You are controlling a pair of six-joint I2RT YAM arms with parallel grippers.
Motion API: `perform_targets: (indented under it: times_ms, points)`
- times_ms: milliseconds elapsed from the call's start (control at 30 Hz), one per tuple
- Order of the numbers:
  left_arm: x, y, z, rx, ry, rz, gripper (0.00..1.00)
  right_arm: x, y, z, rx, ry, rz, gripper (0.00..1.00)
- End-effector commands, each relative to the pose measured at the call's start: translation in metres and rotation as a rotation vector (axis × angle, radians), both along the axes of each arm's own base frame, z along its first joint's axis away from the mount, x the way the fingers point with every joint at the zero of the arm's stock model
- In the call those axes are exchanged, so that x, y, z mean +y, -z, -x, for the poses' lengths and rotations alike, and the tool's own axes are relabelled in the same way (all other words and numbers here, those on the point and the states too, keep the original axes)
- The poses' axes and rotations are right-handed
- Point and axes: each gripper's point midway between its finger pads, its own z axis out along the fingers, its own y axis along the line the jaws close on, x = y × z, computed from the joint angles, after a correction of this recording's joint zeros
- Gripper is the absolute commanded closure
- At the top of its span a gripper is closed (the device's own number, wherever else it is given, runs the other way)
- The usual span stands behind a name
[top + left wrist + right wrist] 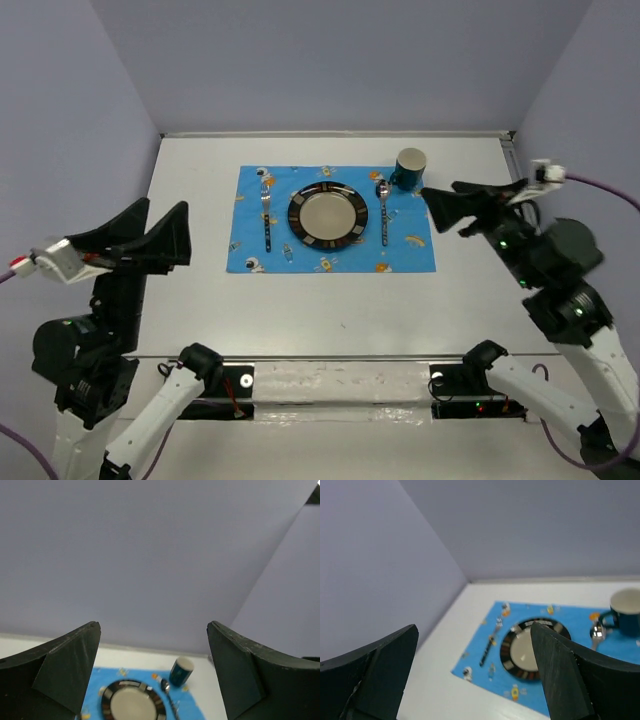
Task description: Set the dinner table for one person
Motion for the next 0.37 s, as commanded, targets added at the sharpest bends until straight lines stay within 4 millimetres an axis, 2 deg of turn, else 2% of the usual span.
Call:
perform_targets:
  times_ms: [0,100,200,233,333]
  points:
    - [0.012,-0.062,0.04,-0.216,0.029,0.062,0.01,-0.046,-0.068,0.056,-0.168,0.048,-0.096,0.0]
    - [0.007,-0.06,0.042,-0.216,0.056,0.052,0.01,-0.07,-0.091,0.087,-0.264,0.073,-0.154,0.0]
    - [0.005,-0.049,0.04,-0.206,0.065,0.052,0.01,-0.077,-0.082,0.085,-0.261,0.11,-0.15,0.0]
    - [0.001,-0.038,0.033,-0.188,0.065,0.039,0.01,-0.078,-0.079,0.084,-0.256,0.118,-0.156,0.0]
    - [-0.001,-0.025,0.025,-0.158,0.056,0.017,0.01,-0.068,-0.066,0.072,-0.243,0.107,-0.143,0.0]
